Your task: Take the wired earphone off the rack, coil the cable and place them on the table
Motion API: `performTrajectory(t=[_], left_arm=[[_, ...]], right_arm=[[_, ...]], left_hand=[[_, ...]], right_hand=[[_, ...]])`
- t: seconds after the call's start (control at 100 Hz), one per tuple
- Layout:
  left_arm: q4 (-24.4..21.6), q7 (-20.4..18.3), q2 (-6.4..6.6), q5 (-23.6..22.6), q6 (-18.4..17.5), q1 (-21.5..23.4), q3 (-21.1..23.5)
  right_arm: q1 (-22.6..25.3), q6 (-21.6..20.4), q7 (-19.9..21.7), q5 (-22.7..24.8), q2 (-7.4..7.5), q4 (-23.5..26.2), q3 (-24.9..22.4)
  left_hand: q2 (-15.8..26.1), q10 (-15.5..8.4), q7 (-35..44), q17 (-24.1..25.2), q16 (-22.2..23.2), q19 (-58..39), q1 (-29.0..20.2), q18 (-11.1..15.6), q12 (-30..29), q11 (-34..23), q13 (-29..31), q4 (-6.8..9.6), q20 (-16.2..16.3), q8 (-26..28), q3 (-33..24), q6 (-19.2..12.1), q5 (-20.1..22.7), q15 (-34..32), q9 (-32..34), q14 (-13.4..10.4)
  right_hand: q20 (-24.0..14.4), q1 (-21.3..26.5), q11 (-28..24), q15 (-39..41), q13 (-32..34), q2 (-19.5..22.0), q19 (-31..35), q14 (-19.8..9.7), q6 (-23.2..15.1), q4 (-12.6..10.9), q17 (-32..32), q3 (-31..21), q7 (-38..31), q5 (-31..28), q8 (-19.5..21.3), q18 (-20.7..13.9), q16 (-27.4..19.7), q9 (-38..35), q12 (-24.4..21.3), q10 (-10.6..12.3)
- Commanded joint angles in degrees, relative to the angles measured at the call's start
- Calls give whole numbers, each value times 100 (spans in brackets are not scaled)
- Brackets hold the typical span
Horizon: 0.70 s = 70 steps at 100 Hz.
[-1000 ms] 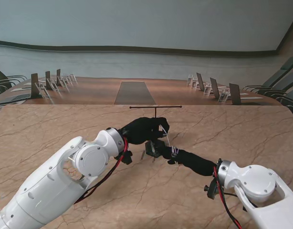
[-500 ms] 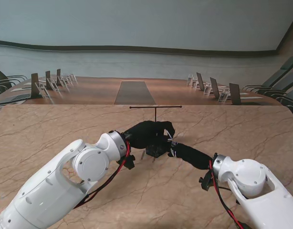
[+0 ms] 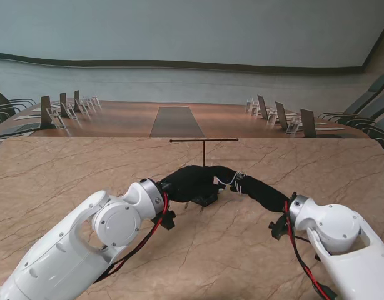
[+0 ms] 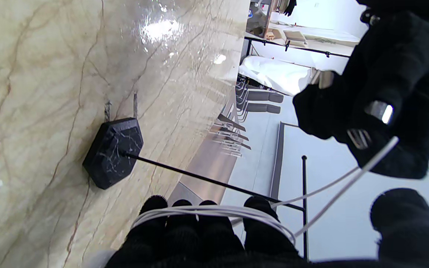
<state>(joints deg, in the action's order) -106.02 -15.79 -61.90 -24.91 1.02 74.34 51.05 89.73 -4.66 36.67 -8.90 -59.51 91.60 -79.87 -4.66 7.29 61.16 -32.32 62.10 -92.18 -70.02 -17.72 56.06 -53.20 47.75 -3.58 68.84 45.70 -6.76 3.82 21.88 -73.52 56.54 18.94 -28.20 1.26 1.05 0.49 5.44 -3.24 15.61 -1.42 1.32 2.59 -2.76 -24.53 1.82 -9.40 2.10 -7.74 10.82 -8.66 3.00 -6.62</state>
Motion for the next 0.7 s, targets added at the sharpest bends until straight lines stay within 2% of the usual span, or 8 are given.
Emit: performTrajectory(t=[0.0,0.44,0.69], left_arm=[[0,-11,1,7,41,73,1],[3,-112,46,-3,61,239,-51],[85,-19,25,75,128,363,-115]], right_arm=[[69,-32,-32,9,2,81,-73],[122,-211,-174,-27,-23,182,-286],[150,-360,-210,-8,-14,330,-356]], left_hand=[[-84,-15,470,-100,-46,-509,-395,74,48,-223,45,-126,-11,93,-97,-39,80,-10,116,240],[-110,2,481,-110,-69,-498,-395,34,40,-226,73,-135,-30,75,-133,12,89,3,137,267],[-104,9,488,-106,-79,-492,-395,30,30,-217,63,-137,-37,61,-128,3,84,15,135,262]], right_hand=[[-168,-152,2,-28,-115,-95,-34,-91,-367,245,48,-4,-23,-12,85,-13,135,113,72,49],[-175,-68,18,-65,-115,-79,18,-119,-470,239,23,48,-8,3,286,-50,232,117,73,74],[-168,-34,21,-76,-111,-72,33,-168,-487,233,18,69,-2,4,342,-73,231,113,73,122]])
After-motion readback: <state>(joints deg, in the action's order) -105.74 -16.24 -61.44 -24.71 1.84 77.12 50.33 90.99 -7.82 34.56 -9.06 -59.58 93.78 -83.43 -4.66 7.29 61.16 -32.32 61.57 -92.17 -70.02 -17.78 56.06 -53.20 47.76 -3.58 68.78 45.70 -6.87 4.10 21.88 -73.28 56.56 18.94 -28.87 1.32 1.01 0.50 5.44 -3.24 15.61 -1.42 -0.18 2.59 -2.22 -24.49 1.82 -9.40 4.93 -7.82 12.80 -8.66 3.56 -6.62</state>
